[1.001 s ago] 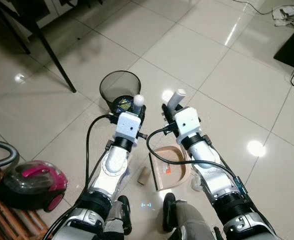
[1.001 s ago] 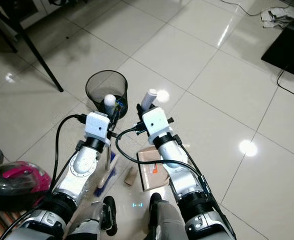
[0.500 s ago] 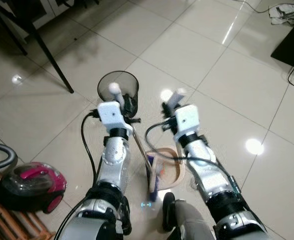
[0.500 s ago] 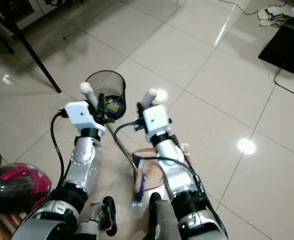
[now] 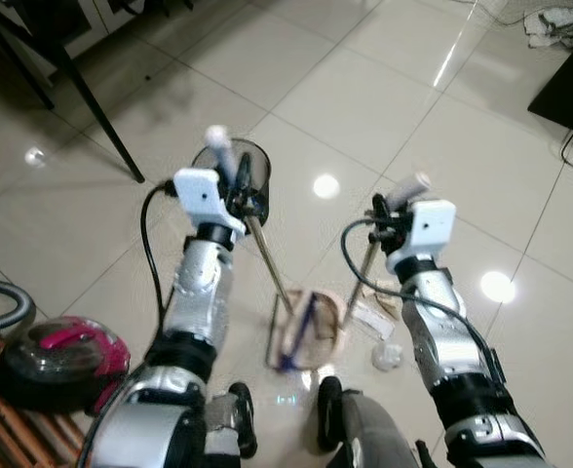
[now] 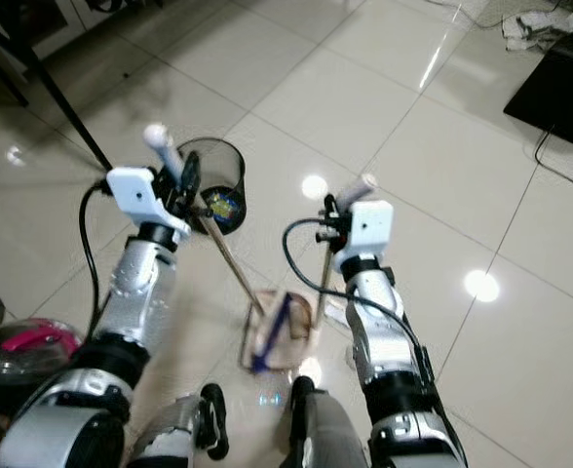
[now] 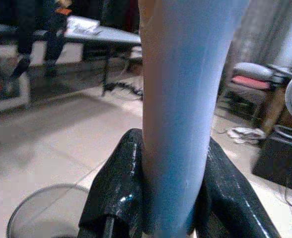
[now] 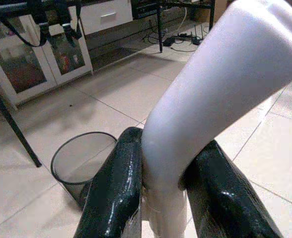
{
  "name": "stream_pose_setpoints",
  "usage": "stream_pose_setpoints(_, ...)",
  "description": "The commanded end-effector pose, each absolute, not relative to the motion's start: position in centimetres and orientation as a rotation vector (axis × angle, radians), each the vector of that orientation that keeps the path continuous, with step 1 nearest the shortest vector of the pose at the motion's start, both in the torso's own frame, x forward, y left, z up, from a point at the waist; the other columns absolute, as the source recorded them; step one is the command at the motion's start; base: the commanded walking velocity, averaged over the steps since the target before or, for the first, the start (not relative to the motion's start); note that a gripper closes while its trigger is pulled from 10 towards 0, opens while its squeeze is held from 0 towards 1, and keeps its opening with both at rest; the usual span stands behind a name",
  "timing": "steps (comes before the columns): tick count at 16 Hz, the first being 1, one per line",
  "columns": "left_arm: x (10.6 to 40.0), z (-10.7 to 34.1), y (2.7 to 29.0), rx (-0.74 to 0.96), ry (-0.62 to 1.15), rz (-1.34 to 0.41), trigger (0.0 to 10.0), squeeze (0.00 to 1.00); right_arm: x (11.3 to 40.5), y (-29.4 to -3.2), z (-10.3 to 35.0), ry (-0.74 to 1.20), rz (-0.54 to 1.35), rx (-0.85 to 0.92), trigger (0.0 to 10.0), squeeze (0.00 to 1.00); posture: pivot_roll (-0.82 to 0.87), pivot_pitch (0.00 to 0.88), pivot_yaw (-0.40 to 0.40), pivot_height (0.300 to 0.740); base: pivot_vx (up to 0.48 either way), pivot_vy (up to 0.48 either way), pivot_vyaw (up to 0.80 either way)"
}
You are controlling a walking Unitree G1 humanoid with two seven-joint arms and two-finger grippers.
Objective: Sweep floor
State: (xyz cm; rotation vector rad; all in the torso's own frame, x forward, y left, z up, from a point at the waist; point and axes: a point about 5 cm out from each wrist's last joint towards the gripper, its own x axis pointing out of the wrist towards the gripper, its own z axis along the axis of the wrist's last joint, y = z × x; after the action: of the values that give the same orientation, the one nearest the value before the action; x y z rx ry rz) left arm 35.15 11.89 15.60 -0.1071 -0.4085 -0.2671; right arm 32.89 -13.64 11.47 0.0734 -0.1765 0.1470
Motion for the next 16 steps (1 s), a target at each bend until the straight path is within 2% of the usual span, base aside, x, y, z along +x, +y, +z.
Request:
stream_pose_setpoints(1, 34.9, 16.8, 12.1, -0.028, -0.459, -0.354, 10.0, 0.00, 32.7, -14.5, 11.8, -0.195, 0.119, 0.105, 10.0, 0.00, -0.01, 0.200, 0.025, 0.740, 0.000, 0.000, 0.00)
stream_pose_setpoints(2, 34.9, 17.3, 13.0, 0.069, -0.475, -0.416, 10.0, 0.00, 32.7, -15.3, 11.8, -0.199, 0.095, 0.113, 10.0, 0.00, -0.01, 0.194, 0.028, 0.740, 0.000, 0.000, 0.00)
stream_pose_setpoints(3, 34.8, 17.5, 13.2, 0.088, -0.477, -0.429, 10.0, 0.00, 32.7, -15.4, 11.8, -0.200, 0.091, 0.116, 10.0, 0.00, -0.01, 0.194, 0.028, 0.740, 0.000, 0.000, 0.00)
stream_pose_setpoints(5, 35.0, 20.9, 16.4, 0.167, -0.551, -0.452, 10.0, 0.00, 32.8, -16.6, 12.8, -0.224, 0.067, 0.129, 10.0, 0.00, 0.00, 0.152, 0.029, 0.740, 0.000, 0.000, 0.00)
stream_pose_setpoints(8, 35.0, 24.0, 19.2, 0.151, -0.617, -0.385, 10.0, 0.00, 32.9, -17.1, 14.0, -0.249, 0.077, 0.138, 10.0, 0.00, 0.01, 0.133, 0.029, 0.740, 0.000, 0.000, 0.00)
stream_pose_setpoints(9, 35.0, 24.5, 21.3, 0.186, -0.609, -0.306, 10.0, 0.00, 32.9, -17.3, 14.8, -0.255, 0.098, 0.138, 10.0, 0.00, 0.02, 0.121, 0.025, 0.740, 0.000, 0.000, 0.00)
stream_pose_setpoints(11, 35.3, 22.8, 23.0, 0.210, -0.481, -0.209, 10.0, 0.00, 32.9, -17.4, 16.2, -0.257, 0.131, 0.142, 10.0, 0.00, 0.02, 0.117, 0.026, 0.740, 0.000, 0.000, 0.00)
stream_pose_setpoints(13, 34.5, 19.6, 22.5, 0.194, -0.372, -0.181, 10.0, 0.00, 33.0, -17.6, 18.6, -0.264, 0.155, 0.025, 10.0, 0.00, 0.01, 0.114, 0.036, 0.740, 0.000, 0.000, 0.00)
stream_pose_setpoints(15, 33.2, 16.9, 21.1, 0.137, -0.319, -0.127, 10.0, 0.00, 33.1, -17.6, 23.0, -0.353, 0.169, 0.086, 10.0, 0.00, 0.00, 0.110, 0.039, 0.740, 0.000, 0.000, 0.00)
stream_pose_setpoints(16, 33.1, 16.5, 20.8, 0.126, -0.310, -0.117, 10.0, 0.00, 33.0, -17.5, 23.8, -0.368, 0.176, 0.095, 10.0, 0.00, 0.00, 0.109, 0.039, 0.740, 0.000, 0.000, 0.00)
